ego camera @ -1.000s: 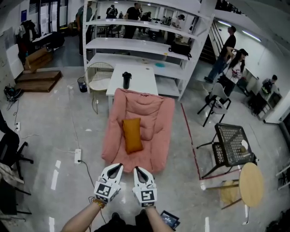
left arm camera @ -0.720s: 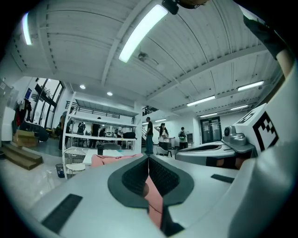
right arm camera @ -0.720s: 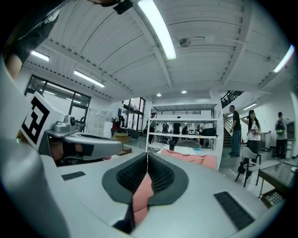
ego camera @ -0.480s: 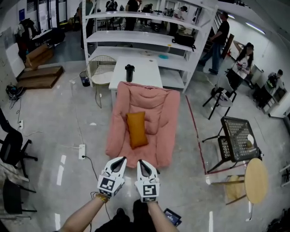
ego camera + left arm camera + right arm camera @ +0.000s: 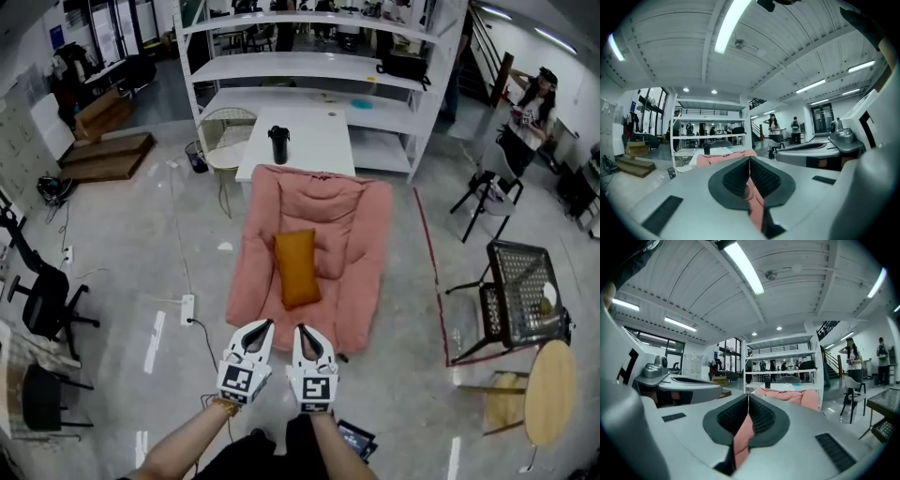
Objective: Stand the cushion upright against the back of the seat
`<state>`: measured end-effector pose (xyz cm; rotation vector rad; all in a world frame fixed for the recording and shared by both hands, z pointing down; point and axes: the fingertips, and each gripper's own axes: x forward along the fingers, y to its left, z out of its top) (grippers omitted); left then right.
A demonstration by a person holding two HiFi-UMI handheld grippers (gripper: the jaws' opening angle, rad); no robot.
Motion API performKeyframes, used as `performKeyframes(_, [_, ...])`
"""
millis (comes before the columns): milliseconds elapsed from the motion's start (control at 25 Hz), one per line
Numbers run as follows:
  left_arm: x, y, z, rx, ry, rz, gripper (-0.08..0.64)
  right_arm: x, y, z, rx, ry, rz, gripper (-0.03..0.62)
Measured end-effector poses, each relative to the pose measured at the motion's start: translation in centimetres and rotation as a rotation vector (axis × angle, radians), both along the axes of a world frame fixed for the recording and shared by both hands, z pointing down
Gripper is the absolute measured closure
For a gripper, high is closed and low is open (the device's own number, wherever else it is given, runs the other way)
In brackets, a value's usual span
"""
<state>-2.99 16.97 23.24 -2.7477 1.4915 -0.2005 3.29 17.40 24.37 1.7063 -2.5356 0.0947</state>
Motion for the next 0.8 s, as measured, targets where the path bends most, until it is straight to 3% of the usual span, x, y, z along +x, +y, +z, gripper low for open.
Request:
performKeyframes(280, [1.7, -2.7, 1.9, -0.051, 0.007, 0.004, 0.546, 1.6, -2.5, 2.1, -0.036, -0.011, -0.038, 0.575])
performKeyframes(520, [-0.8, -6.1, 4.3, -0.089, 0.036, 0.014, 0.546, 0.2, -5.7, 4.3, -0.062, 0.007, -0.048, 0.575])
performKeyframes(800, [-4.1, -11.8, 6.3, -0.132, 0.068, 0.097, 0.546, -2.8, -11.3, 6.0, -0.097, 0.063, 0.000, 0.575])
